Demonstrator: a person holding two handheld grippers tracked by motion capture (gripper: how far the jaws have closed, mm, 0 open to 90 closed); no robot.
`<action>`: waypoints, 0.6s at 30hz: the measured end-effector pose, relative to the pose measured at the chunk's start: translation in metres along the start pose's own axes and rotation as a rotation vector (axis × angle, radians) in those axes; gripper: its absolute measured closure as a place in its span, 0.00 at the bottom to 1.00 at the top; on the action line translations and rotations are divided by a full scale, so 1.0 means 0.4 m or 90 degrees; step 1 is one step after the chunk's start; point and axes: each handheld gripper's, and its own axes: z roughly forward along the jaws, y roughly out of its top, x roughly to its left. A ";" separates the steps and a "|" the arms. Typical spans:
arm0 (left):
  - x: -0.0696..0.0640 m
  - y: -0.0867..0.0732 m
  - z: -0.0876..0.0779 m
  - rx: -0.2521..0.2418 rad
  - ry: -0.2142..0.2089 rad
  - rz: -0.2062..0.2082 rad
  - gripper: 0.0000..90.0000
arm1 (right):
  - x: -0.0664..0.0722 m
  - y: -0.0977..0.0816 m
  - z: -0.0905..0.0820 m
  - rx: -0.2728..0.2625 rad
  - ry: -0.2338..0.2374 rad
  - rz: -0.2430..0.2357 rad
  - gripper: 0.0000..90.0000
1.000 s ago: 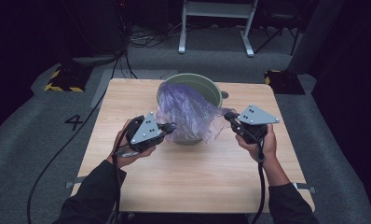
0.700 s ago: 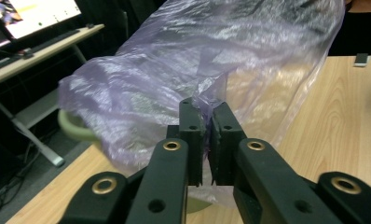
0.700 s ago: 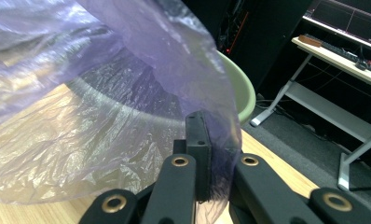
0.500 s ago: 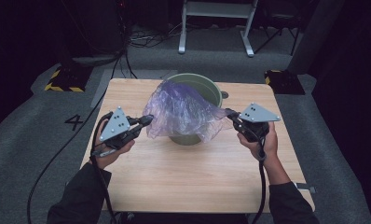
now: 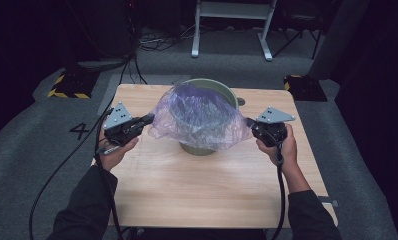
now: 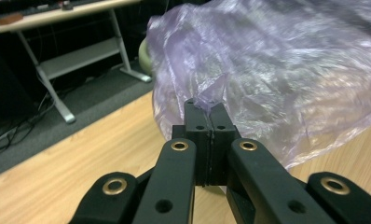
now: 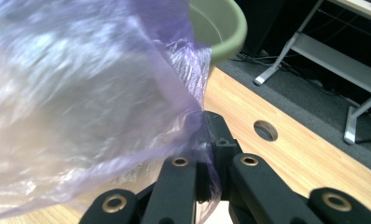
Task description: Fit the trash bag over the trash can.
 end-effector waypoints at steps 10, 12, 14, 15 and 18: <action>-0.054 0.007 -0.057 -0.038 -0.042 0.032 0.25 | 0.008 -0.004 -0.037 -0.025 0.001 -0.007 0.99; -0.070 0.003 -0.065 -0.028 -0.034 0.055 0.27 | 0.008 -0.001 -0.041 -0.032 -0.009 -0.006 0.82; -0.076 0.001 -0.067 -0.022 -0.040 0.058 0.31 | 0.008 0.000 -0.044 -0.036 -0.011 -0.003 0.66; -0.076 0.000 -0.069 -0.023 -0.043 0.056 0.31 | 0.009 -0.001 -0.049 -0.041 -0.004 -0.005 0.61; -0.076 -0.003 -0.070 -0.022 -0.045 0.054 0.31 | 0.013 -0.005 -0.064 -0.051 0.004 -0.019 0.44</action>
